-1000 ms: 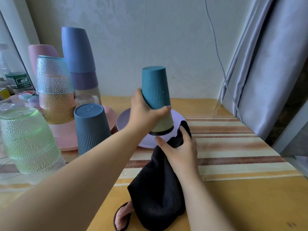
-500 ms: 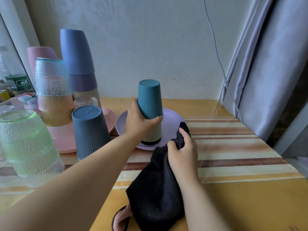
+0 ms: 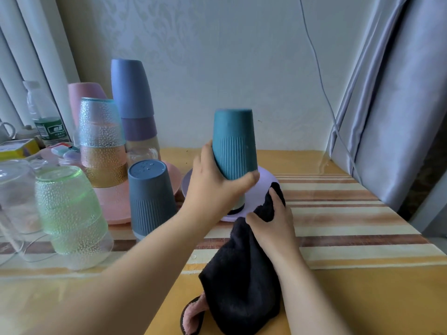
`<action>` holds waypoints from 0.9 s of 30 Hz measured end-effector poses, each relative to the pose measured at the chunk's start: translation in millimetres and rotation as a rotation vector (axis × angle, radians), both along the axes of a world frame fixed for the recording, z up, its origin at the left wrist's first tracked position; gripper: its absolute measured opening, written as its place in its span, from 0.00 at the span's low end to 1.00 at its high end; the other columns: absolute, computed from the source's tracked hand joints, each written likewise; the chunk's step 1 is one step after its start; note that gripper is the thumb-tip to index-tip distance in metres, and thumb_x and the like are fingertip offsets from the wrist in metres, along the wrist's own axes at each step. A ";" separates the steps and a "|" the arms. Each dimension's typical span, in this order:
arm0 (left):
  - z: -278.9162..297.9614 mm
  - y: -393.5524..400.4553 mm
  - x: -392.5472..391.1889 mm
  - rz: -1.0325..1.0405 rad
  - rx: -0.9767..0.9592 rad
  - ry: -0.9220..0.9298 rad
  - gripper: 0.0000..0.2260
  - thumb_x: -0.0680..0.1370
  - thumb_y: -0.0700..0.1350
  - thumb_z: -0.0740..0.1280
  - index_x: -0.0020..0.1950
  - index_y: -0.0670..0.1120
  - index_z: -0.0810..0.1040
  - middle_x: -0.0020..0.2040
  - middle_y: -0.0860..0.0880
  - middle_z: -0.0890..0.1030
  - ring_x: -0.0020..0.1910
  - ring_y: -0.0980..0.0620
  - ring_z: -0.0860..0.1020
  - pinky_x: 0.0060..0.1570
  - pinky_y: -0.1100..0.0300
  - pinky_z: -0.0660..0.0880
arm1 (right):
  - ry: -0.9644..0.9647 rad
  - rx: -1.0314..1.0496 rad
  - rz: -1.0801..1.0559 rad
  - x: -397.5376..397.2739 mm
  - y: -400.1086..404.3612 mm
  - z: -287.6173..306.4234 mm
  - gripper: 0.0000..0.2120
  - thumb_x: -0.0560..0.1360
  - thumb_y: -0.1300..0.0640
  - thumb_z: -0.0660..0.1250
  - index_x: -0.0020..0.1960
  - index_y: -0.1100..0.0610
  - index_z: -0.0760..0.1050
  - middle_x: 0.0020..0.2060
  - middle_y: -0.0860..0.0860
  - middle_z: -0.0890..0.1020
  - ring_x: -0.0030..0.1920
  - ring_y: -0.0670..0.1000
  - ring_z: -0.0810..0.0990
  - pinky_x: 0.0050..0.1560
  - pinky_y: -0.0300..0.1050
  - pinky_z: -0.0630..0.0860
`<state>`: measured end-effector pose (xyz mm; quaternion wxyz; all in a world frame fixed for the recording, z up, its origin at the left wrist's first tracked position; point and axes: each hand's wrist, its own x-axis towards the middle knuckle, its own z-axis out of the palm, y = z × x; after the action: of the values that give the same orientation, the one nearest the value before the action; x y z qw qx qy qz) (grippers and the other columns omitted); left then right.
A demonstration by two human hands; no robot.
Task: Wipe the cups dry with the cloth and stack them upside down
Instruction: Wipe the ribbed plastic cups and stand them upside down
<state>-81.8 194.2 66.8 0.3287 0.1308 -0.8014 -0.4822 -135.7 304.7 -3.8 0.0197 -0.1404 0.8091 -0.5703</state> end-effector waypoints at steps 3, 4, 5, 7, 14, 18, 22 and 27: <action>-19.7 2.5 38.5 -0.024 0.082 -0.133 0.27 0.69 0.50 0.76 0.59 0.53 0.63 0.52 0.55 0.74 0.45 0.64 0.76 0.32 0.71 0.71 | -0.012 -0.126 -0.032 4.8 3.8 10.3 0.38 0.67 0.58 0.68 0.73 0.45 0.56 0.63 0.42 0.68 0.63 0.43 0.69 0.58 0.40 0.67; -25.4 1.2 49.4 -0.024 0.141 -0.154 0.26 0.69 0.49 0.76 0.58 0.51 0.64 0.51 0.54 0.74 0.41 0.64 0.77 0.29 0.71 0.71 | -0.024 -0.201 -0.055 6.6 5.9 14.2 0.38 0.69 0.61 0.67 0.73 0.44 0.56 0.62 0.41 0.69 0.61 0.43 0.70 0.58 0.39 0.67; -30.2 -1.3 58.6 -0.026 0.183 -0.172 0.25 0.69 0.49 0.76 0.58 0.50 0.65 0.50 0.54 0.75 0.38 0.65 0.78 0.28 0.71 0.72 | -0.054 -0.269 -0.080 7.0 8.0 16.4 0.38 0.69 0.62 0.68 0.73 0.44 0.56 0.61 0.41 0.70 0.61 0.44 0.71 0.58 0.41 0.68; -37.7 -6.3 72.9 -0.041 0.219 -0.203 0.25 0.68 0.52 0.76 0.58 0.51 0.67 0.50 0.54 0.77 0.40 0.66 0.79 0.33 0.70 0.73 | -0.144 -0.387 -0.112 7.6 9.9 21.1 0.37 0.69 0.60 0.69 0.73 0.45 0.58 0.61 0.44 0.72 0.59 0.48 0.74 0.58 0.46 0.73; -50.1 -6.2 91.0 -0.131 0.387 -0.195 0.17 0.69 0.47 0.75 0.54 0.52 0.72 0.47 0.54 0.80 0.38 0.68 0.78 0.32 0.75 0.70 | -0.147 -0.373 -0.046 19.6 7.7 36.7 0.14 0.74 0.60 0.62 0.58 0.51 0.76 0.53 0.50 0.82 0.54 0.51 0.79 0.57 0.48 0.74; -48.0 -8.1 91.2 -0.161 0.451 -0.166 0.13 0.71 0.46 0.74 0.52 0.52 0.74 0.44 0.54 0.80 0.34 0.68 0.78 0.29 0.75 0.69 | 0.062 0.113 -0.011 24.6 10.1 38.6 0.04 0.75 0.55 0.62 0.50 0.51 0.72 0.44 0.45 0.78 0.52 0.50 0.76 0.49 0.45 0.69; -49.1 -12.4 89.9 -0.144 0.496 -0.121 0.11 0.72 0.46 0.73 0.50 0.53 0.75 0.44 0.55 0.81 0.36 0.66 0.79 0.30 0.75 0.70 | 0.195 -0.144 -0.162 34.3 9.4 46.9 0.06 0.76 0.55 0.63 0.42 0.46 0.75 0.41 0.42 0.81 0.50 0.48 0.79 0.50 0.46 0.73; -49.7 -15.3 88.6 -0.078 0.530 -0.078 0.16 0.71 0.47 0.75 0.53 0.54 0.73 0.46 0.56 0.80 0.40 0.63 0.80 0.33 0.76 0.71 | 0.199 -0.301 0.107 57.5 -13.1 56.8 0.11 0.77 0.55 0.63 0.52 0.40 0.76 0.52 0.34 0.81 0.55 0.33 0.76 0.59 0.35 0.71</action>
<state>6.8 179.0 17.1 0.2333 0.1999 -0.6635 -0.6821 -78.3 291.6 53.0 -0.0512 -0.2402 0.7039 -0.6664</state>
